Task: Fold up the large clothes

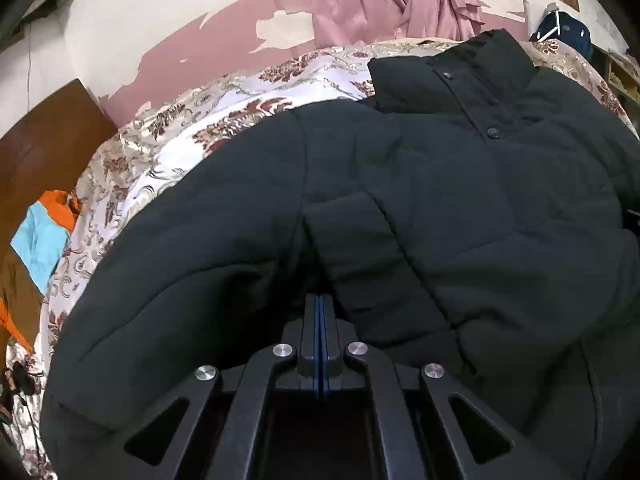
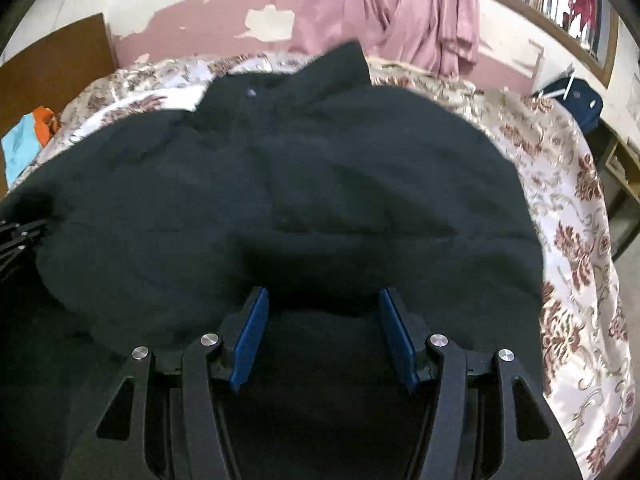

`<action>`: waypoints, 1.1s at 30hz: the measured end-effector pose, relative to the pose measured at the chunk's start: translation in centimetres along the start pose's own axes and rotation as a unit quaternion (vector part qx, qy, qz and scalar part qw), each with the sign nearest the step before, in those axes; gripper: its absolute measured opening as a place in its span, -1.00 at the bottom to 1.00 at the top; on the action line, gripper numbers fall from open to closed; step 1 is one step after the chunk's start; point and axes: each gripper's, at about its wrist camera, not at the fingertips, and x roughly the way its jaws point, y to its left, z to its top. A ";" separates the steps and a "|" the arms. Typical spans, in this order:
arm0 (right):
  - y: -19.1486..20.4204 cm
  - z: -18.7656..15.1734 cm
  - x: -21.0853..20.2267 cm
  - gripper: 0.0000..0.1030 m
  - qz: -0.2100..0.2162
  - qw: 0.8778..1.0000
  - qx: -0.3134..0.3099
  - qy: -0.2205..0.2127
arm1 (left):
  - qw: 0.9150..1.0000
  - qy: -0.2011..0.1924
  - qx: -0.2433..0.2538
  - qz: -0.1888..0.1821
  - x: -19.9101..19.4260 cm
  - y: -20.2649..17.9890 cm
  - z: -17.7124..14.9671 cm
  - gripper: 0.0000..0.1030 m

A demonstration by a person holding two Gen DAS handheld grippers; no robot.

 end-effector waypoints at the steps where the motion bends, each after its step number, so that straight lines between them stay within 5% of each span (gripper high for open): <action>1: 0.2 -0.3 0.4 0.02 -0.003 1.000 0.001 -0.004 | 1.000 0.001 -0.005 -0.004 0.1 0.2 0.0 -0.96; 7: 0.9 -0.6 -1.4 0.03 -0.013 0.999 -0.003 -0.034 | 0.994 -0.010 -0.071 -0.088 -2.2 3.5 -1.0 -0.87; 9: 0.8 -0.5 -2.8 0.17 -0.007 0.999 0.006 -0.044 | 0.989 -0.015 -0.086 -0.115 -3.3 4.7 -1.9 -0.39; 11: 1.0 -0.5 -4.3 0.39 0.001 0.998 0.014 -0.056 | 0.984 -0.020 -0.109 -0.139 -4.6 6.3 -3.0 0.54; 17: 3.1 -2.2 -7.7 0.46 0.058 0.994 0.054 -0.081 | 0.954 -0.033 -0.238 -0.176 -8.9 13.7 -8.4 0.86; 20: 4.9 -3.2 -8.0 0.54 0.077 0.993 0.058 -0.071 | 0.928 -0.026 -0.316 -0.194 -9.2 17.4 -11.7 0.90; 25: 7.4 -5.1 -6.8 0.57 0.107 0.991 0.079 -0.033 | 0.837 0.002 -0.500 -0.224 -7.8 22.9 -20.1 0.92; 26: 7.8 -5.4 -6.5 0.57 0.103 0.991 0.079 -0.029 | 0.825 0.002 -0.520 -0.222 -7.6 23.6 -21.3 0.92; 31: 9.8 -5.0 -5.1 0.57 0.112 0.991 0.076 -0.005 | 0.805 -0.013 -0.550 -0.222 -7.2 25.3 -22.7 0.92; 33: 10.2 -4.3 -4.5 0.57 0.115 0.990 0.087 -0.003 | 0.780 -0.008 -0.580 -0.236 -6.4 26.2 -23.1 0.92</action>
